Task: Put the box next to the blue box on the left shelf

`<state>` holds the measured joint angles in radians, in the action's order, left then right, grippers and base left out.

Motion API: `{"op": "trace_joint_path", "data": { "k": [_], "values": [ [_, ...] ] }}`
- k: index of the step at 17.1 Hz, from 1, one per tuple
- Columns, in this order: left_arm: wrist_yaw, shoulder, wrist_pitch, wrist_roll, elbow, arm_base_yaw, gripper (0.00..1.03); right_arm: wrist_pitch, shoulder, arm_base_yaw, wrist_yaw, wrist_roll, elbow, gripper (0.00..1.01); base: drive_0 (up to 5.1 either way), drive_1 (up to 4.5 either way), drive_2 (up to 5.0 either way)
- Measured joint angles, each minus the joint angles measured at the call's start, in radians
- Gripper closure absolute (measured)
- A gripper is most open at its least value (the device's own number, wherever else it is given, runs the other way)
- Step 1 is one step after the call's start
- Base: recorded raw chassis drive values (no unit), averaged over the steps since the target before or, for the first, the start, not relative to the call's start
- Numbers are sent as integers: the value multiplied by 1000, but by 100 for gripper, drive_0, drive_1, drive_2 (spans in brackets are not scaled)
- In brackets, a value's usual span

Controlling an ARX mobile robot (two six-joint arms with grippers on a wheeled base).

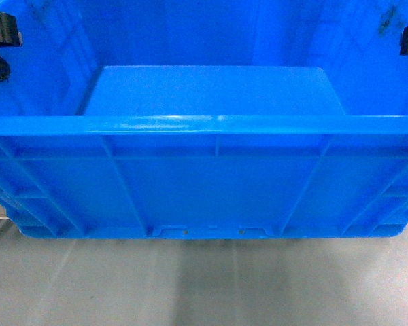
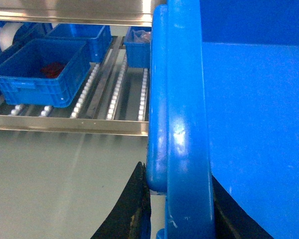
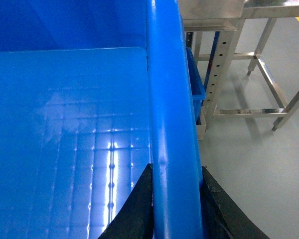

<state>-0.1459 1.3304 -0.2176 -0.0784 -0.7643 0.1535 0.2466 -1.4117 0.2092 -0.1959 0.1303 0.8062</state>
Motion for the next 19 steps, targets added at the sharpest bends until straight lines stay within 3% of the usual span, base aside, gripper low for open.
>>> {"op": "trace_joint_path", "data": {
  "k": [17,19],
  "values": [
    [0,0,4,0,0,0,85,0,0,0,1,0,0,83,-504,242,242],
    [0,0,7,0,0,-9,85,5,0,13,-2,0,0,83,0,0,0]
  ]
}}
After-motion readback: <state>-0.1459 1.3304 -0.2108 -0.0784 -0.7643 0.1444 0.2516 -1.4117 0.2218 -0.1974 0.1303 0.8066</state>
